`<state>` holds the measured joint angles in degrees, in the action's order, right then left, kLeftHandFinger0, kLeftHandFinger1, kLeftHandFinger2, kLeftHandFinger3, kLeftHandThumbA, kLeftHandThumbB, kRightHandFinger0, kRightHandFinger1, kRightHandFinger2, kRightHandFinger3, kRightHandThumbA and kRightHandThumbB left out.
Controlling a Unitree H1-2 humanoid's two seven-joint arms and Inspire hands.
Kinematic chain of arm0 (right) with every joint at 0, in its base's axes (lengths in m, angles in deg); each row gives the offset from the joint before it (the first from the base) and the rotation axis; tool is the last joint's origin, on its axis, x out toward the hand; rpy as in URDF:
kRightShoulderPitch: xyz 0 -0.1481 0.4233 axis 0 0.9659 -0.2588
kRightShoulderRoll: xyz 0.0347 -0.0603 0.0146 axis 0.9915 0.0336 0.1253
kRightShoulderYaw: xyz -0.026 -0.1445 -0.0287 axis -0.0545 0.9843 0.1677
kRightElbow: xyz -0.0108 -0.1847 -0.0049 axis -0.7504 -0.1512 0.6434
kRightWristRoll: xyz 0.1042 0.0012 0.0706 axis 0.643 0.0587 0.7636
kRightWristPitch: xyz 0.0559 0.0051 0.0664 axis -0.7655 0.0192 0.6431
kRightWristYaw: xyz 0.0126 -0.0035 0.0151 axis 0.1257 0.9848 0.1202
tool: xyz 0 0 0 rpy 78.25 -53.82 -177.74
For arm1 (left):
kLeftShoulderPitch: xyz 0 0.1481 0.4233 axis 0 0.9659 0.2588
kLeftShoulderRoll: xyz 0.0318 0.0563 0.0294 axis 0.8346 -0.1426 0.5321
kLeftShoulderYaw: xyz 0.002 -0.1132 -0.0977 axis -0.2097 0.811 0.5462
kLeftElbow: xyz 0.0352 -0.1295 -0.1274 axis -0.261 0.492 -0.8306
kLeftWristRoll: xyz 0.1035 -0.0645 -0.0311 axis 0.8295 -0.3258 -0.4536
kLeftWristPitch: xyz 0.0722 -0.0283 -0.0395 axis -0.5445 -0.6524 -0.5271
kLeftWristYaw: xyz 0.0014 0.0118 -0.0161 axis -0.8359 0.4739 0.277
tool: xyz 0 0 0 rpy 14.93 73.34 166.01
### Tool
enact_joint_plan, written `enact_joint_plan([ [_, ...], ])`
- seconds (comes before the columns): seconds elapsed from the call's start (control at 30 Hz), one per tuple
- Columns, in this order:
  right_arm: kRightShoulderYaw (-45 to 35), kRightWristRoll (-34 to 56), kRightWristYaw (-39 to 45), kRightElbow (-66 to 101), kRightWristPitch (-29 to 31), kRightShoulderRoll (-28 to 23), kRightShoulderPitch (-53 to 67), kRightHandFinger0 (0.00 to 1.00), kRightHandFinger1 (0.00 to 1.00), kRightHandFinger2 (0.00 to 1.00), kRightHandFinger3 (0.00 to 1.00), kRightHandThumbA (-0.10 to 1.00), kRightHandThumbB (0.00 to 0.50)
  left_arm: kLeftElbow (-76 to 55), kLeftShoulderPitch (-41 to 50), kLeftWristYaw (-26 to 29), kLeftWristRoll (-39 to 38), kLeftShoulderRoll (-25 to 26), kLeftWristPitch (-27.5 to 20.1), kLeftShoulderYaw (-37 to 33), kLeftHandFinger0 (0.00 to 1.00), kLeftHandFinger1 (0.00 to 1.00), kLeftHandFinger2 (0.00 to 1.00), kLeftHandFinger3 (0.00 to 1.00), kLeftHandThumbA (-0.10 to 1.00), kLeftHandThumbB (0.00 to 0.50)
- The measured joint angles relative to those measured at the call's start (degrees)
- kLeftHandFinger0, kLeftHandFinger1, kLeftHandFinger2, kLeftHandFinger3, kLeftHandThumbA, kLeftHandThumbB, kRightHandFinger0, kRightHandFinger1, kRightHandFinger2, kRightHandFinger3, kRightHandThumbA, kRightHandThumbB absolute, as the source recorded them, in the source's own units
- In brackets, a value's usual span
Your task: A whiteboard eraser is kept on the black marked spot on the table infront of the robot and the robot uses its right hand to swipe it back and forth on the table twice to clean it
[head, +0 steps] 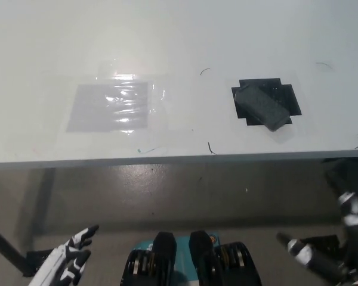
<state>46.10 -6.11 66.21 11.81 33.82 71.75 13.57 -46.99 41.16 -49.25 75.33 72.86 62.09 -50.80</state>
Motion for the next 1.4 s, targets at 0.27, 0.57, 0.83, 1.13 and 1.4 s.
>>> enact_joint_plan([
  [0.27,-3.91,-1.26,2.76,5.98,-9.20,-3.02,-15.10,1.00,1.00,1.00,1.00,0.95,0.291,-0.21,-1.13,-0.55,-0.06,-0.22,0.01,0.17,1.00,1.00,1.00,1.00,0.94,0.420],
  [0.57,-2.61,-5.06,7.47,-4.42,-20.80,-7.76,-35.56,1.00,1.00,1.00,1.00,1.00,0.361,-0.30,-1.55,-0.64,-0.07,-1.83,0.08,0.15,1.00,1.00,1.00,1.00,0.91,0.382],
  [0.83,2.64,-8.41,11.71,-27.10,-30.19,-8.67,-53.31,1.00,1.00,1.00,1.00,1.00,0.416,-0.25,-1.62,-0.65,0.18,-2.58,0.07,0.15,1.00,1.00,1.00,1.00,0.89,0.408],
  [1.13,10.46,-11.09,14.34,-55.60,-36.48,-5.00,-65.11,1.00,1.00,1.00,1.00,1.00,0.432,1.08,-1.59,-0.65,0.58,-2.57,0.04,0.16,1.00,1.00,1.00,1.00,0.87,0.397],
  [1.4,13.59,-11.53,15.43,-81.25,-40.35,1.06,-72.46,1.00,1.00,1.00,1.00,1.00,0.371,1.48,-1.08,-0.65,1.36,-2.56,-0.11,0.17,1.00,1.00,1.00,1.00,0.89,0.414],
])
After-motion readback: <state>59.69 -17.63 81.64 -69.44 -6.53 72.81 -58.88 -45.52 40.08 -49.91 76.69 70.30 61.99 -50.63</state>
